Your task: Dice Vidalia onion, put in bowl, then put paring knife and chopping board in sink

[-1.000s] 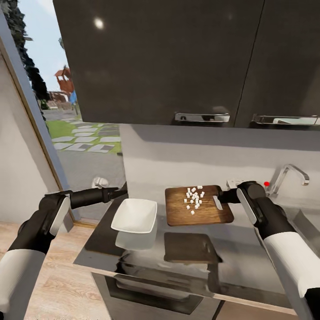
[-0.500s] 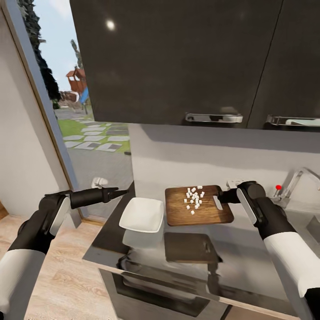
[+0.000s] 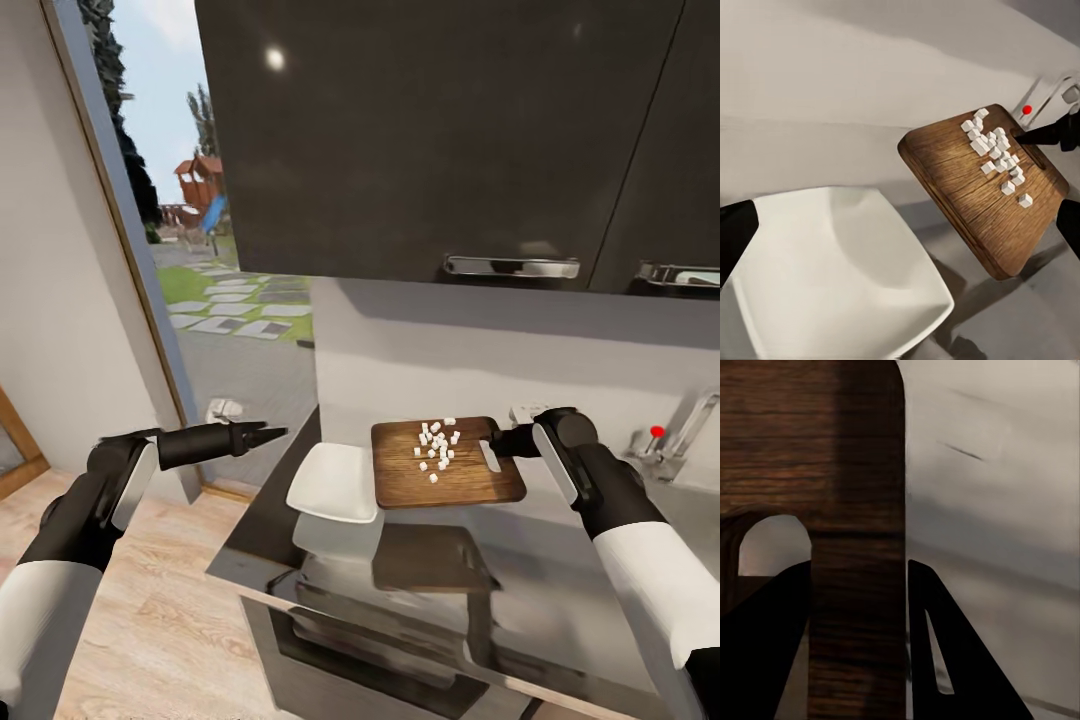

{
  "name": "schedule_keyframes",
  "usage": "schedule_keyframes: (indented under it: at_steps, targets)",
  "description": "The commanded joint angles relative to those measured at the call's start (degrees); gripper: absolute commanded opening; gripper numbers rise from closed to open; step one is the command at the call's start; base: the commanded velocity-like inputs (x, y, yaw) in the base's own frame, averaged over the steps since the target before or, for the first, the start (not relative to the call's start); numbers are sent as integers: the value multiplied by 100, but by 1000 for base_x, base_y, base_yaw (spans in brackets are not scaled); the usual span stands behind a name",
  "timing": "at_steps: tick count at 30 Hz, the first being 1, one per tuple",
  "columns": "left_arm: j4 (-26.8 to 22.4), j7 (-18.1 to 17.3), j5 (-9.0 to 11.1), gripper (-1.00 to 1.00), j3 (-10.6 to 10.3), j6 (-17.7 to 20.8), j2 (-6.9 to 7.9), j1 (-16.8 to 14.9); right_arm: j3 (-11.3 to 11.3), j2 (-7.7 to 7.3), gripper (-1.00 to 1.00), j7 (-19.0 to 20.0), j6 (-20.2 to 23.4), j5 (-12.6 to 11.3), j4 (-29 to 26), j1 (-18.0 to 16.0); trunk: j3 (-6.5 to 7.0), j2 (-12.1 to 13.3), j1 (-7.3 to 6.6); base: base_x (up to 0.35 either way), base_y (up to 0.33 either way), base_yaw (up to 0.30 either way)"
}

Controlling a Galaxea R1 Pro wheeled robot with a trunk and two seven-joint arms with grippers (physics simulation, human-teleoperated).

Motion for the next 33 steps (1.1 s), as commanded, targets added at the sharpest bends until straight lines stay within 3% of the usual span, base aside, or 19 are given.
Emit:
schedule_keyframes:
  at_steps: [1,33]
  targets:
    - [0,-5,24,100,1,37,0,-7,12,-6,-100,16,22,8,-5,-6,-14,-13,4,0,0,136]
    - [-7,-5,24,100,1,37,0,-7,4,-6,-100,16,22,5,-5,-6,-14,-13,4,0,0,113]
